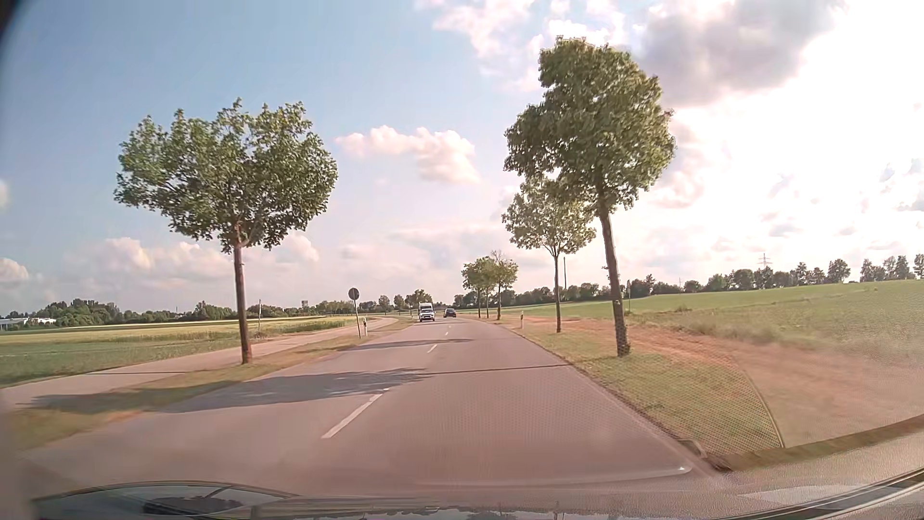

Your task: Follow the waypoints while adhering to traffic rules and regulations

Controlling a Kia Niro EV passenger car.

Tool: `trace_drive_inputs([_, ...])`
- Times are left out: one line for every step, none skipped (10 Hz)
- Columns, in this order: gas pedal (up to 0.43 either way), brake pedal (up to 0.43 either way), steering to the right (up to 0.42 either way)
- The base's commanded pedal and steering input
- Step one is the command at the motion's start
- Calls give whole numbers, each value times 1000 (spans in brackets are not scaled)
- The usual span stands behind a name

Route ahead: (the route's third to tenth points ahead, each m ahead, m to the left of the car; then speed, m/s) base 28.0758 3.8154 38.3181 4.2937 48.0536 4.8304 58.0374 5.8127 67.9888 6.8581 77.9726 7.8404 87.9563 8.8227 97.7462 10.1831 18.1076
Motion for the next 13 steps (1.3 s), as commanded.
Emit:
trace_drive_inputs([189, 12, -14])
trace_drive_inputs([189, 12, -13])
trace_drive_inputs([189, 12, -14])
trace_drive_inputs([189, 12, -13])
trace_drive_inputs([189, 12, -11])
trace_drive_inputs([189, 12, -8])
trace_drive_inputs([189, 12, -8])
trace_drive_inputs([189, 12, -8])
trace_drive_inputs([189, 12, -8])
trace_drive_inputs([189, 12, -8])
trace_drive_inputs([189, 12, -8])
trace_drive_inputs([189, 12, -8])
trace_drive_inputs([189, 12, -9])
